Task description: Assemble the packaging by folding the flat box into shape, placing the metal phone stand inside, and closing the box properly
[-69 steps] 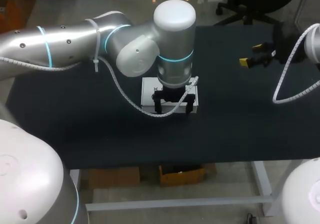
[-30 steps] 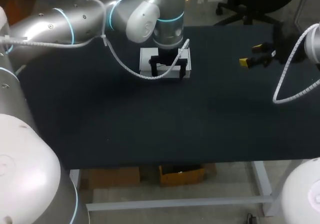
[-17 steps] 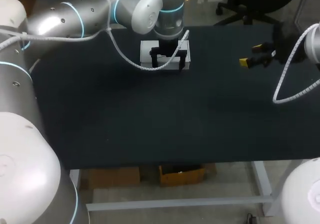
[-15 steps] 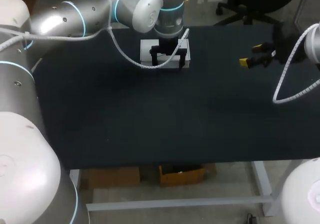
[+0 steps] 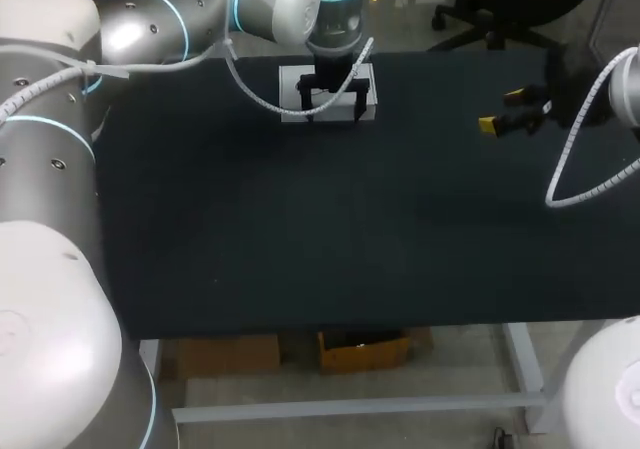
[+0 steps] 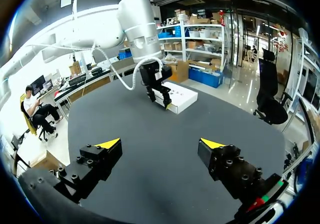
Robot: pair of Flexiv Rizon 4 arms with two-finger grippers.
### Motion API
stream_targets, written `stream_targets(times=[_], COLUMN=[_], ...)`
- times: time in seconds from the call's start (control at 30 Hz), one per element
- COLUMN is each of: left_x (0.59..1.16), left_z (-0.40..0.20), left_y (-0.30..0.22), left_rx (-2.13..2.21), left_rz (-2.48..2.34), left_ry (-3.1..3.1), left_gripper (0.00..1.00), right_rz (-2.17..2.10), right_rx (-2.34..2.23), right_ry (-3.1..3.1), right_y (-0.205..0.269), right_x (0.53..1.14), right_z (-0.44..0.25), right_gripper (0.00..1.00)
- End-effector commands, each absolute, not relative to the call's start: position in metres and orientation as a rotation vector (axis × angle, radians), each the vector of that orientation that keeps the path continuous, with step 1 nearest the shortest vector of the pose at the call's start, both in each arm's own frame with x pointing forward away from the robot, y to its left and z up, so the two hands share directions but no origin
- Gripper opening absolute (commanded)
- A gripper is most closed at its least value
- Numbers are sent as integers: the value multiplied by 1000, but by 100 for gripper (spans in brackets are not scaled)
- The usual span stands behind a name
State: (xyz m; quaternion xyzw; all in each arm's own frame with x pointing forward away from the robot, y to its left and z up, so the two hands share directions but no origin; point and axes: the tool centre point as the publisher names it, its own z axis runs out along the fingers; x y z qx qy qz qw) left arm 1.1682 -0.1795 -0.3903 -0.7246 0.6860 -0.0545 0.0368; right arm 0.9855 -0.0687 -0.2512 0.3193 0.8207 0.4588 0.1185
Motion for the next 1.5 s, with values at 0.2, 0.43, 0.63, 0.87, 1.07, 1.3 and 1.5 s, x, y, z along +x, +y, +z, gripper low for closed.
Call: stream_targets(times=[0.2,0.43,0.63,0.87,1.07,1.3,1.5], left_x=[1189,1161,1100,1020,971,935,922], left_z=[-396,-391,-357,-319,-312,-312,-315], left_y=[-177,-182,-179,-167,-153,-135,-122], left_rx=[-2294,-2260,-2166,-2038,-1932,-1873,-1835], left_rz=[-80,-114,-247,-464,-628,-803,-915], left_ry=[2143,2181,2201,2160,2111,2019,1983], left_gripper=[100,100,100,100,100,100,100], right_rz=[1354,1354,1354,1354,1354,1354,1354], right_rx=[928,928,928,928,928,928,928], right_ry=[2402,2402,2402,2402,2402,2402,2402], right_y=[-71,-71,-71,-71,-71,-71,-71], right_x=[986,986,986,986,986,986,986], right_z=[-251,-251,-251,-251,-251,-251,-251], right_gripper=[100,100,100,100,100,100,100])
